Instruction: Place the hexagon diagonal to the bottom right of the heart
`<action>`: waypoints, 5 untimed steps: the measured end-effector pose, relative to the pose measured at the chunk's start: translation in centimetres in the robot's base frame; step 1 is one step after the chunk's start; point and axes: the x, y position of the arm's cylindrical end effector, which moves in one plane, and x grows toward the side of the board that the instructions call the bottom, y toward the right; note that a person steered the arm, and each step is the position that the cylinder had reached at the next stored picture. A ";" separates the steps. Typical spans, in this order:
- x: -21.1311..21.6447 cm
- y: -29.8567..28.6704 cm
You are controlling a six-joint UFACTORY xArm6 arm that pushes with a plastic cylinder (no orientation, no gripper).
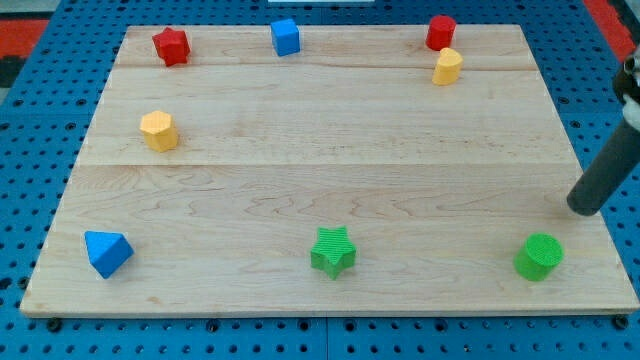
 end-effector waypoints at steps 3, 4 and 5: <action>-7.1 -44.5; -10.2 -48.6; -12.4 -52.7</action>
